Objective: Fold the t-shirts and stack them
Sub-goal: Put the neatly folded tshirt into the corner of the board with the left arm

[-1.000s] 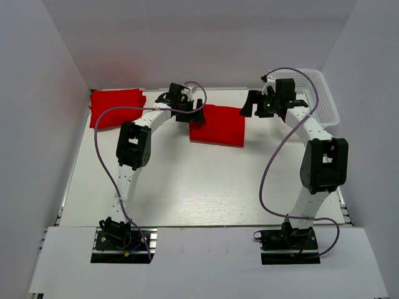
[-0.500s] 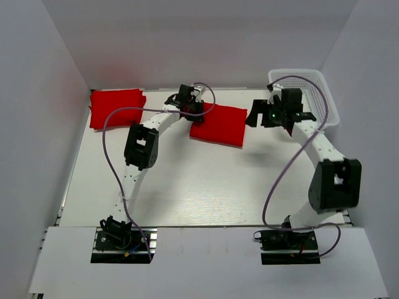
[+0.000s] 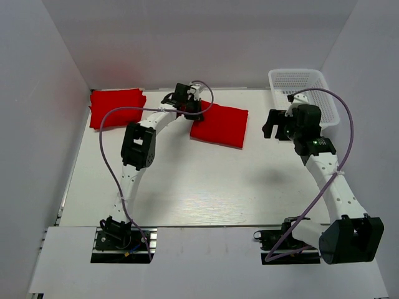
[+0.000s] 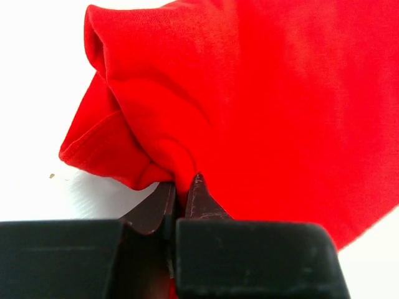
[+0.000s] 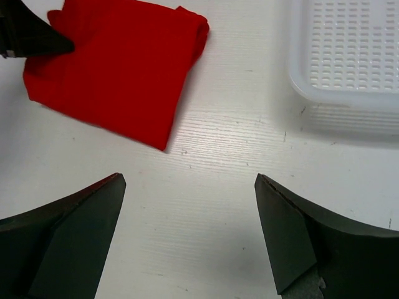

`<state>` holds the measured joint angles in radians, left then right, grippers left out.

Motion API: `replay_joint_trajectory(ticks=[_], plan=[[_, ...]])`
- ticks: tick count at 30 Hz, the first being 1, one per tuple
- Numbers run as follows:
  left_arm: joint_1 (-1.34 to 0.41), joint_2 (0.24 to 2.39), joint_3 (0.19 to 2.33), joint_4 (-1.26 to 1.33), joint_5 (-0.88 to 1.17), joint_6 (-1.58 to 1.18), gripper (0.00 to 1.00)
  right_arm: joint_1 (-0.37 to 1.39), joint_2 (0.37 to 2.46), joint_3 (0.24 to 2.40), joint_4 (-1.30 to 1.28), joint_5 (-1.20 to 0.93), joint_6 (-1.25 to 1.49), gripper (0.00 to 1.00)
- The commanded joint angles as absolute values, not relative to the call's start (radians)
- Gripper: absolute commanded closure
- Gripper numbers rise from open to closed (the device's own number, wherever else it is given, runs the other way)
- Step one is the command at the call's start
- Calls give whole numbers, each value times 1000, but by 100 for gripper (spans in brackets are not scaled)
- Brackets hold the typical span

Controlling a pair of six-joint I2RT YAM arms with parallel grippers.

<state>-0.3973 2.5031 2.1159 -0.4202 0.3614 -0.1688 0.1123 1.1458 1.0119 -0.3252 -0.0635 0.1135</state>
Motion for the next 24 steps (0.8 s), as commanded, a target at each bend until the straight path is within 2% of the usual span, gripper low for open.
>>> replay_joint_trajectory(ticks=[1,15,18,24], plan=[[-361,2350,2135,-426,522,-117,100,110,1105,1002,-357,-21,118,10],[-195,2281,2264,-719,632,156,100,112,1069,1054,-388,-80,140,10],[-152,2256,2292,-741,528,170,100,112,1069,1051,-376,-92,155,10],[-72,2217,2347,-781,497,170,100,112,1068,1043,-348,-101,179,10]])
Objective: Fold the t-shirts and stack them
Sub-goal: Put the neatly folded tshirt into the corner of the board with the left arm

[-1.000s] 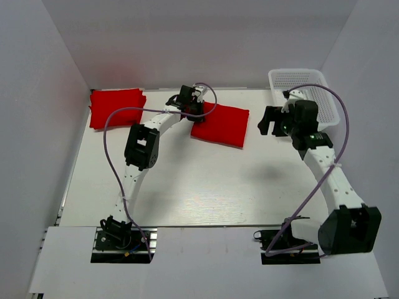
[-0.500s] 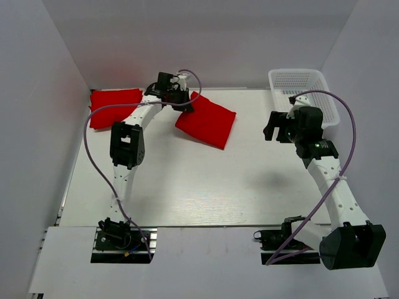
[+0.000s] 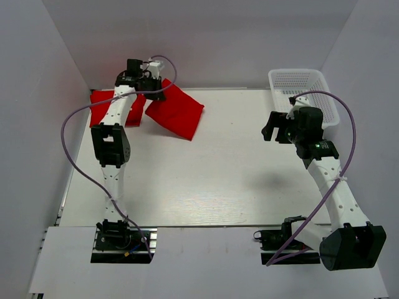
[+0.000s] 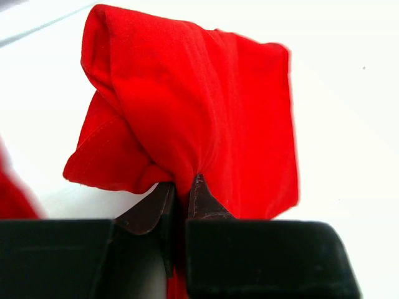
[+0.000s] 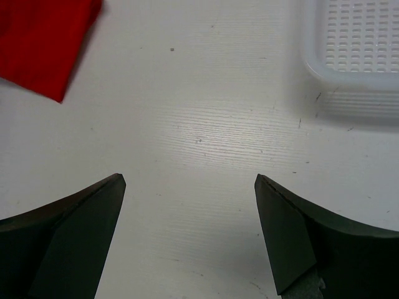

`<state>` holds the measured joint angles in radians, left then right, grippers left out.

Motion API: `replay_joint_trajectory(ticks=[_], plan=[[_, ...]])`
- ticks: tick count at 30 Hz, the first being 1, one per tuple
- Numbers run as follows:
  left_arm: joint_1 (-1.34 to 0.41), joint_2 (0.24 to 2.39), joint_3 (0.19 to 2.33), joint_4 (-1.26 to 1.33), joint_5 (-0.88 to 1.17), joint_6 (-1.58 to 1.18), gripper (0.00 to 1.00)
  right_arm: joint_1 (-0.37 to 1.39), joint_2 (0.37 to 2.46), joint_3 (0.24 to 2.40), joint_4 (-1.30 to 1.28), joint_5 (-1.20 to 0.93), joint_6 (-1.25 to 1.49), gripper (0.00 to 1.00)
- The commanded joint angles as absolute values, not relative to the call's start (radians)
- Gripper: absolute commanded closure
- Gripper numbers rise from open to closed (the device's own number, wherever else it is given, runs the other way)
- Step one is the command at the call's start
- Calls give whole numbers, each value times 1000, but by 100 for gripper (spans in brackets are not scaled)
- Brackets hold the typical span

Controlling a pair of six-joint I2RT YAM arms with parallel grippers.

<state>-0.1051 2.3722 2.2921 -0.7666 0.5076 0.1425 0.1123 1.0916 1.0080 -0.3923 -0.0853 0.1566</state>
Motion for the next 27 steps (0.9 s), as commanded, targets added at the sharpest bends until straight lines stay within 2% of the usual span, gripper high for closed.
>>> replay_joint_trajectory(ticks=[1,3,7,14,21,27], plan=[[-72,2207,2317,-756,497,170,100,112,1068,1040,-345,-101,183,10],[-39,2194,2316,-744,497,179,100,112,1068,1039,-331,-101,189,10],[6,2235,2456,-799,497,195,100,115,1077,1051,-322,-103,192,10],[71,2186,2413,-727,528,195,100,118,1088,1069,-308,-118,196,10],[130,2218,2480,-701,540,195,100,114,1100,1074,-296,-144,207,10],[158,2192,2456,-701,580,170,100,115,1111,1074,-285,-150,219,10]])
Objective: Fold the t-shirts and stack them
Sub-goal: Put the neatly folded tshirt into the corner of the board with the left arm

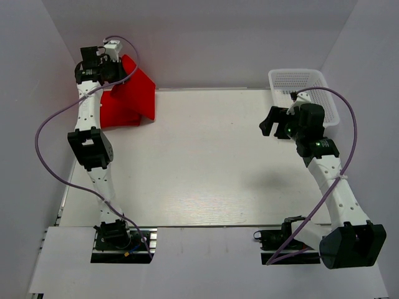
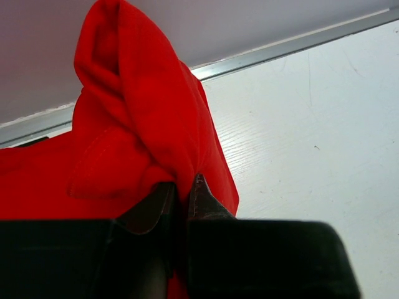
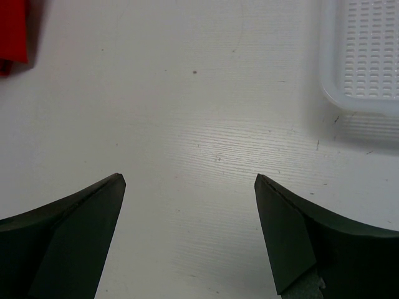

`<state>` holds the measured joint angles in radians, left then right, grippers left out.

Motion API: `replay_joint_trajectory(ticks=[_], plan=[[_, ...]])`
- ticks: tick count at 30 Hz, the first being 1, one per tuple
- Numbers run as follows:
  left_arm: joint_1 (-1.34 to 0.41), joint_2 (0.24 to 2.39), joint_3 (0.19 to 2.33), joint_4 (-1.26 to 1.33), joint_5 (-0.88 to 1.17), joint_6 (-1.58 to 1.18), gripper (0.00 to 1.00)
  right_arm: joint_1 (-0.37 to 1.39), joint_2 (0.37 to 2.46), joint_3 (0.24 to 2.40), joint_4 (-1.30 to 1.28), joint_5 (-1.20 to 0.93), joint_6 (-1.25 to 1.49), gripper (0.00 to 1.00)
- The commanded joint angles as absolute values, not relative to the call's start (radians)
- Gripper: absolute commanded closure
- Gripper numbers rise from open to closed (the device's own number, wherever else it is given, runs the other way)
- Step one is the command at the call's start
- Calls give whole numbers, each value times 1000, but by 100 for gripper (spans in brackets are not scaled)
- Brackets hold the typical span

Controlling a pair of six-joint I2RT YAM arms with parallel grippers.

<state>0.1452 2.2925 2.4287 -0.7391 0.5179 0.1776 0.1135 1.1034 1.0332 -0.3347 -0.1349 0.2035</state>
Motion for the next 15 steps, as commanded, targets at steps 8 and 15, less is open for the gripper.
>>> replay_joint_trajectory(ticks=[8,15], plan=[[187,2154,2465,-690,581,140,100,118,1131,1071,-275,-166,235,10],[219,2146,2442,-669,581,129,100,117,1146,1068,-278,-175,241,10]])
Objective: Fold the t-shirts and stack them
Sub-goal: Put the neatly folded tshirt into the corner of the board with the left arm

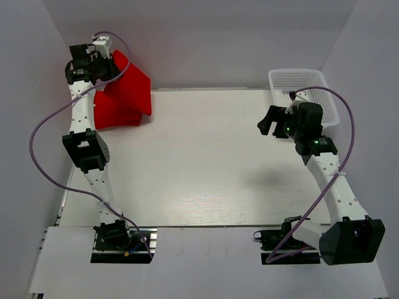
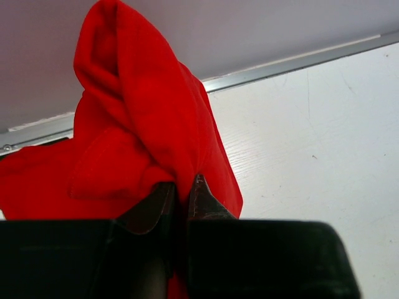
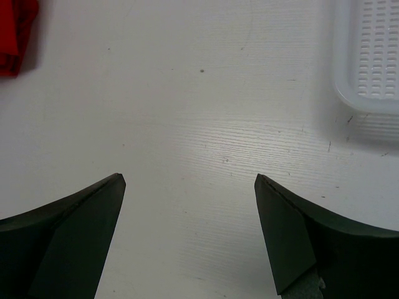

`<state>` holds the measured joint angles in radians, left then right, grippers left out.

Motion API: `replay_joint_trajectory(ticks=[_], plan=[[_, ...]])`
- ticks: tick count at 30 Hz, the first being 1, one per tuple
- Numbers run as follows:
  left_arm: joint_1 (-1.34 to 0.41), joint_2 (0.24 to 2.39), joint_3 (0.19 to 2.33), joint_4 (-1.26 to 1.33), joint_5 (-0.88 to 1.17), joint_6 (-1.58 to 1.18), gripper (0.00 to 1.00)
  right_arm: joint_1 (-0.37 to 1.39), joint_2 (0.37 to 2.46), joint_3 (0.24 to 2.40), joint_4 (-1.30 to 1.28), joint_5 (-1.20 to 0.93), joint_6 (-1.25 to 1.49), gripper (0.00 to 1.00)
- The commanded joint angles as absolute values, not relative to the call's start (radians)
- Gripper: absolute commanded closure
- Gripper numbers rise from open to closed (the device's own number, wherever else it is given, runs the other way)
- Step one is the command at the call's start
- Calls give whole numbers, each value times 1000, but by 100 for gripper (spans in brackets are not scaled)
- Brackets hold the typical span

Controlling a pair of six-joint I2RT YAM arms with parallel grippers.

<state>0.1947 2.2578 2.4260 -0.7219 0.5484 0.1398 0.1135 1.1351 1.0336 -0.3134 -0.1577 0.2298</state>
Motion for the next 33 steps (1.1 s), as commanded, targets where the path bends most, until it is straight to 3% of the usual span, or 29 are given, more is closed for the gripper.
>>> replay_joint_trajectory(ticks=[1,18,33], plan=[[219,2146,2442,-669,590,129,100,118,1146,1071,-273,-176,241,10],[321,2296,2431,-658,560,138,100,118,1227,1121,-296,-186,265,10],[360,2407,2461,-626,296,158,100,130,1308,1161,-310,-225,301,10]])
